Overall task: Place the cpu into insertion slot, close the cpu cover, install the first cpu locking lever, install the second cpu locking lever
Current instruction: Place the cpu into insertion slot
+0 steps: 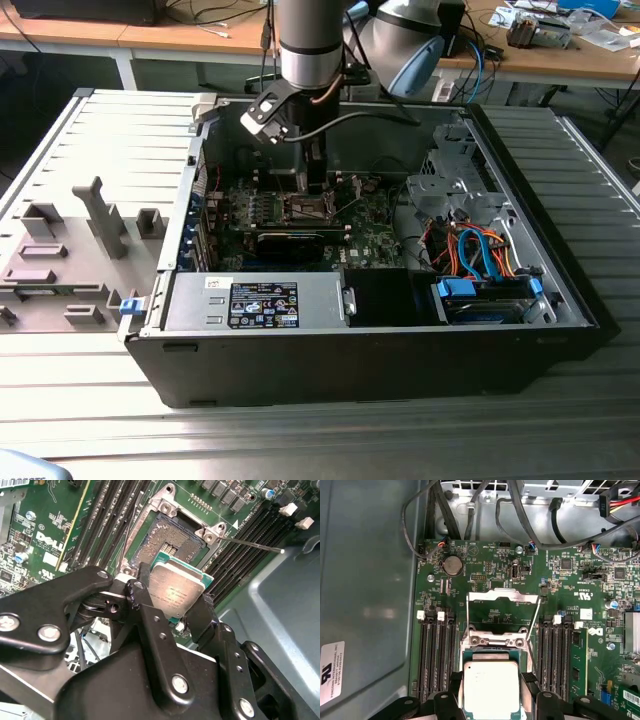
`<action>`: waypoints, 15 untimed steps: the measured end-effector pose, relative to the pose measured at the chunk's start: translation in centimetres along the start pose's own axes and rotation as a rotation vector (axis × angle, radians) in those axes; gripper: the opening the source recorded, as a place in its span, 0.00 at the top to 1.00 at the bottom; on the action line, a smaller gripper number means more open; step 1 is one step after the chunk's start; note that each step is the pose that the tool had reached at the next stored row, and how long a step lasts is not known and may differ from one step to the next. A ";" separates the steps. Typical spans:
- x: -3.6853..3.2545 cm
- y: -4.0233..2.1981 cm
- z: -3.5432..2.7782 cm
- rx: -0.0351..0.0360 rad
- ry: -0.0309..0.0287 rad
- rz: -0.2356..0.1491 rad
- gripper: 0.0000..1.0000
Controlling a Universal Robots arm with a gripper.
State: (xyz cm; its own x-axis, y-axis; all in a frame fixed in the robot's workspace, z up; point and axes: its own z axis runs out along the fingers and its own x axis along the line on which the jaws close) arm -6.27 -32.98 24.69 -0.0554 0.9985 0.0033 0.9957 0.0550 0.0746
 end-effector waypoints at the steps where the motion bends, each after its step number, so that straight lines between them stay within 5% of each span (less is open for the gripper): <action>1: 0.00 -0.02 0.03 0.0000 0.0001 0.000 0.46; 15: 0.02 -0.31 0.30 -0.0001 0.0001 0.000 0.46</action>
State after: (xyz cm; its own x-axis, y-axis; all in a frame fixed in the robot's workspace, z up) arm -6.57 -32.98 24.37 -0.0553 0.9985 0.0034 0.9957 0.0549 0.0747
